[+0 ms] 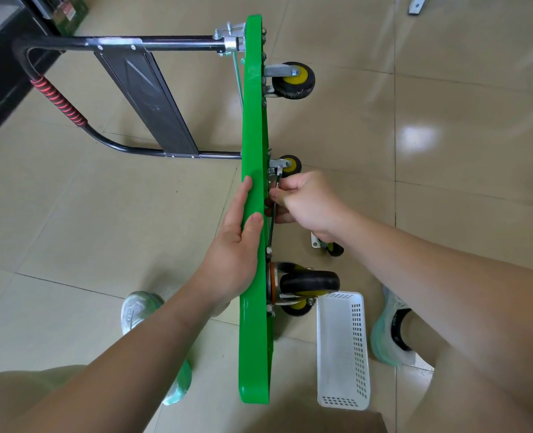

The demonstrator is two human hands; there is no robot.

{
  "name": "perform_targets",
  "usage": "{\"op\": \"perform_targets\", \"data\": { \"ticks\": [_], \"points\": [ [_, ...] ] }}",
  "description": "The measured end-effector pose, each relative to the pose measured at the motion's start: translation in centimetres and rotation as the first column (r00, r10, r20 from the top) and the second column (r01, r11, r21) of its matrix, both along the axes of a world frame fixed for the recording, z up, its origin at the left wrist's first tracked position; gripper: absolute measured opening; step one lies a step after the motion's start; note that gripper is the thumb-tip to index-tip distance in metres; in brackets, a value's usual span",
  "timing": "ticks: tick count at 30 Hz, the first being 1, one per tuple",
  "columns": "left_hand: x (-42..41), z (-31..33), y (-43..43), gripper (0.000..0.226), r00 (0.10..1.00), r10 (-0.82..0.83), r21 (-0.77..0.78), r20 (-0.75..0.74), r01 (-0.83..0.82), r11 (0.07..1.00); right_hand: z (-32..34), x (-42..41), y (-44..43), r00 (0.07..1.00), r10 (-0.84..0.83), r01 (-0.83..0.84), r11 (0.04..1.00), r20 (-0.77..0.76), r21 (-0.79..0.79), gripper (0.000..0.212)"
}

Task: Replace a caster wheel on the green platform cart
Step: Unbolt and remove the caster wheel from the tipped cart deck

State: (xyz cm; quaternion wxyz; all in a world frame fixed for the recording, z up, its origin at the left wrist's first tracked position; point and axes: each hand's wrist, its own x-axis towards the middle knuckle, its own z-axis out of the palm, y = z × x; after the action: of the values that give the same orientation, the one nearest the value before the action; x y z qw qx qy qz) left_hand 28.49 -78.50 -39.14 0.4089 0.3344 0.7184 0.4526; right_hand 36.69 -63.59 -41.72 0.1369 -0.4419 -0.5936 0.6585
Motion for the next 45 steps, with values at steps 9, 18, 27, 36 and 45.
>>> {"op": "perform_targets", "data": {
  "ticks": [9,18,27,36,45],
  "points": [
    [0.0,0.2,-0.1,0.055,1.0,-0.001,0.0,0.002,0.001,1.0,1.1,0.5,-0.9,0.999,0.028,-0.026,0.999,-0.033,0.041,0.015],
    [-0.1,-0.3,-0.1,0.055,1.0,0.005,0.011,-0.003,-0.005,1.0,1.4,1.0,-1.3,0.999,0.052,-0.054,0.984,0.014,0.17,0.015],
    [-0.1,-0.4,-0.1,0.054,1.0,0.002,0.017,-0.008,-0.002,1.0,1.8,0.9,-0.1,0.999,-0.025,0.03,0.991,-0.042,0.128,0.009],
    [0.0,-0.3,0.0,0.055,1.0,-0.009,0.006,-0.021,0.009,1.0,0.8,0.3,2.0,0.999,-0.041,0.045,0.994,0.036,-0.104,0.014],
    [-0.3,-0.4,-0.1,0.056,1.0,-0.003,-0.003,-0.019,0.003,1.0,-1.4,-1.0,2.6,0.997,-0.036,0.055,0.952,0.07,-0.303,0.027]
  ]
}}
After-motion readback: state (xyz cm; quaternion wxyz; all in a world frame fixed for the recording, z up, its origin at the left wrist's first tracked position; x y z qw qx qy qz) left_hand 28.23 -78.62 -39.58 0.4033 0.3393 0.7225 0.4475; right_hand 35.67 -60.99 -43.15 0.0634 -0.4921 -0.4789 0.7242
